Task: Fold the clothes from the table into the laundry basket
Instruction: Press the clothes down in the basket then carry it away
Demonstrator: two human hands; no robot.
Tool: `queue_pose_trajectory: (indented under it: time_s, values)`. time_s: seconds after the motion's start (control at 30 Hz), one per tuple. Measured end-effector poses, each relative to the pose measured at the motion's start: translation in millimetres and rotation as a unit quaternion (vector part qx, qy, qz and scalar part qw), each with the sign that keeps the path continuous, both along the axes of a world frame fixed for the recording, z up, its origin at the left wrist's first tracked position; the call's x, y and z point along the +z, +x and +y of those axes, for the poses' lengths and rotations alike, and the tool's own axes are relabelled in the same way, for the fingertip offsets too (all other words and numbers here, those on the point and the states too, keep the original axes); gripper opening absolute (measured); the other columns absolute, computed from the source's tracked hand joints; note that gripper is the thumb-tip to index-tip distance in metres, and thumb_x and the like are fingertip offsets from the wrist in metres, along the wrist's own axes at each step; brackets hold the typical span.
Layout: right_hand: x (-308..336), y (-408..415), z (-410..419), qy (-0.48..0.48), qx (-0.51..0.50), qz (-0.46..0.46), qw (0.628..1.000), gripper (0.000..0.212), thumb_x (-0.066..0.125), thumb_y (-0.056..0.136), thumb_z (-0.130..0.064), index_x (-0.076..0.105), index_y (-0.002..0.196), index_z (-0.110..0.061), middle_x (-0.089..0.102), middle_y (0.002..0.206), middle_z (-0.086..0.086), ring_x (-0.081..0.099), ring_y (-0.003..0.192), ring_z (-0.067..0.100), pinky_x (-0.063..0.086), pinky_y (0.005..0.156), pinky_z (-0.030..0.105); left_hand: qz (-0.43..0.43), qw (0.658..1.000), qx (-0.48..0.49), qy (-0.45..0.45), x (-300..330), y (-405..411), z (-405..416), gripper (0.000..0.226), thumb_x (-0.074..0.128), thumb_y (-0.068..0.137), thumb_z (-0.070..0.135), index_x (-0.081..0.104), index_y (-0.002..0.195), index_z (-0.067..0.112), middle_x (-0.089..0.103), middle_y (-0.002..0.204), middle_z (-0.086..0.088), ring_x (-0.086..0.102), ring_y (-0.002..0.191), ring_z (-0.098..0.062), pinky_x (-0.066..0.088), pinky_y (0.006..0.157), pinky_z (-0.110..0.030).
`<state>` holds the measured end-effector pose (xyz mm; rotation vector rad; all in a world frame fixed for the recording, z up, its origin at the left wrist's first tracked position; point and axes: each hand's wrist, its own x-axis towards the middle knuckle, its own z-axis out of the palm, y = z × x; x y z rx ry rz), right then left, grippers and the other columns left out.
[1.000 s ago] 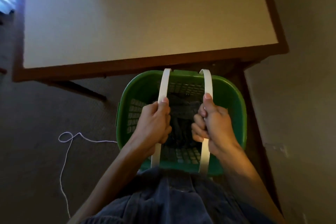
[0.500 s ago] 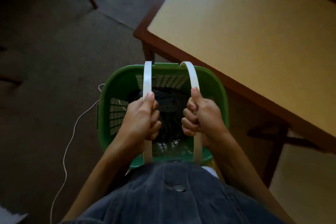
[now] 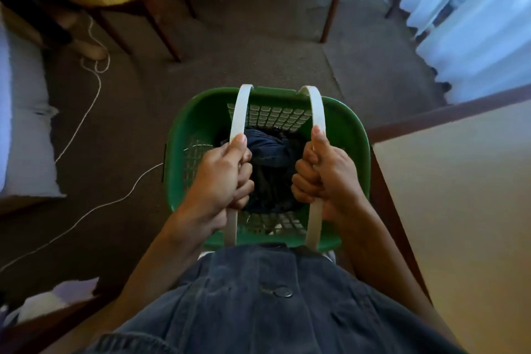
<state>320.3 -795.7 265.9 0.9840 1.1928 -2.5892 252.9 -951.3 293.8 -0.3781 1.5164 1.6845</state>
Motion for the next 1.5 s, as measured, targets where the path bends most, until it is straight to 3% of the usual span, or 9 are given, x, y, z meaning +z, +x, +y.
queue_pose_trajectory:
  time_s: [0.23, 0.43, 0.93, 1.37, 1.5]
  values:
    - [4.8, -104.3, 32.3, 0.015, 0.080, 0.007, 0.997, 0.053, 0.039, 0.104, -0.049, 0.035, 0.062, -0.018, 0.022, 0.045, -0.001, 0.021, 0.033, 0.012, 0.025, 0.038, 0.021, 0.027, 0.996, 0.082, 0.011, -0.8, -72.3, 22.5, 0.041, 0.038, 0.106, 0.040, 0.043, 0.072, 0.018, 0.023, 0.044, 0.005, 0.016, 0.027, -0.006, 0.015, 0.034, -0.013]
    - [-6.1, -208.1, 50.4, 0.036, 0.081, -0.014, 0.996, 0.053, 0.040, 0.104, -0.049, 0.034, 0.061, -0.019, 0.022, 0.044, -0.002, 0.019, 0.033, 0.012, 0.024, 0.039, 0.020, 0.022, 0.995, 0.097, 0.005, -15.2, -174.9, 42.2, 0.042, 0.041, 0.105, 0.039, 0.043, 0.069, 0.019, 0.025, 0.042, 0.007, 0.018, 0.027, -0.005, 0.014, 0.034, -0.013]
    - [3.0, -386.5, 160.7, 0.047, -0.120, -0.027, 0.991, 0.052, 0.041, 0.104, -0.047, 0.034, 0.061, -0.019, 0.021, 0.043, -0.002, 0.019, 0.034, 0.011, 0.020, 0.042, 0.023, 0.009, 0.994, -0.103, 0.039, -10.2, -423.8, 181.0, 0.042, 0.038, 0.106, 0.040, 0.040, 0.070, 0.019, 0.022, 0.043, 0.007, 0.016, 0.028, -0.006, 0.011, 0.036, -0.015]
    - [9.3, -464.2, 350.7, 0.046, -0.300, 0.001, 0.953, 0.051, 0.042, 0.104, -0.047, 0.033, 0.061, -0.020, 0.020, 0.044, -0.002, 0.019, 0.033, 0.012, 0.024, 0.038, 0.018, 0.048, 0.964, -0.257, 0.054, 0.2, -541.7, 410.8, 0.042, 0.039, 0.106, 0.038, 0.041, 0.069, 0.019, 0.023, 0.043, 0.007, 0.016, 0.030, -0.006, 0.008, 0.038, -0.021]
    - [11.3, -468.6, 389.6, 0.064, -0.369, 0.011, 0.927, 0.051, 0.043, 0.104, -0.046, 0.035, 0.061, -0.020, 0.022, 0.044, -0.002, 0.020, 0.033, 0.012, 0.023, 0.039, 0.019, 0.050, 0.945, -0.314, 0.078, 6.2, -559.4, 469.6, 0.041, 0.040, 0.106, 0.039, 0.042, 0.070, 0.019, 0.023, 0.044, 0.007, 0.016, 0.029, -0.006, 0.015, 0.033, -0.015]
